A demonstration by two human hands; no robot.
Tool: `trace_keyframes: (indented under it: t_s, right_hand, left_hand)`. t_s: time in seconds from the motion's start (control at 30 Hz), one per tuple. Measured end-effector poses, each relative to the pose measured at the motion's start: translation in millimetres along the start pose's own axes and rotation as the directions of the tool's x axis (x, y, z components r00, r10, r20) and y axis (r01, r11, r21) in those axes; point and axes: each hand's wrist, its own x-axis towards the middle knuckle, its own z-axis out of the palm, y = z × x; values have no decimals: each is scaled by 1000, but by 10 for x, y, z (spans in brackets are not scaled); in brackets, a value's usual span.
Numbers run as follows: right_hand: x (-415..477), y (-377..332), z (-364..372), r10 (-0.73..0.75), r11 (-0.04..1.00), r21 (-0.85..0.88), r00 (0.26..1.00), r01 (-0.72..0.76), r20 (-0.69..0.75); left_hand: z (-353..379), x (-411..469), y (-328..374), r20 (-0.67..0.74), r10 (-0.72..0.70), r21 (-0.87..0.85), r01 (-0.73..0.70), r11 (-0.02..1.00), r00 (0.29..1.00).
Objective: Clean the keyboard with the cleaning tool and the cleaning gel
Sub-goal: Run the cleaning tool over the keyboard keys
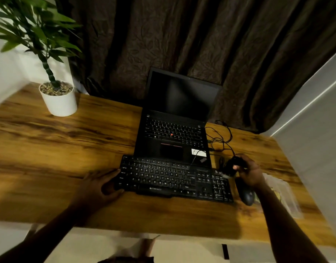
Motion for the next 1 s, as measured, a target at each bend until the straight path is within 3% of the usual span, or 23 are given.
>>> trace_keyframes:
  t_s: [0.1,0.33,0.5,0.6,0.93,1.0]
  right_hand:
    - [-12,21,-4,38,999,-38,999,-38,-1]
    - [-4,-187,303,-70,997,-35,997,71,17]
    - [-149,-135,119,14,999,31,999,-13,-30]
    - [-208,-85,9,46,998,-29,998,-48,-45]
    - [-114,-265,271,-40,998,48,999,40,9]
    - [-135,-215,174,13,999,51,1000,-13,8]
  left_hand:
    - [2,6,-11,4,-6,-24,6,1000,1000]
    - [-59,-28,73,24,-42,-49,43,998,999]
    - [-156,-44,200,49,-69,-69,72,995,996]
    - [-167,-55,208,65,-81,-62,85,994,995]
    - [-124,-50,160,93,-96,-51,101,994,991]
    - [-106,-47,119,99,-102,-44,107,993,990]
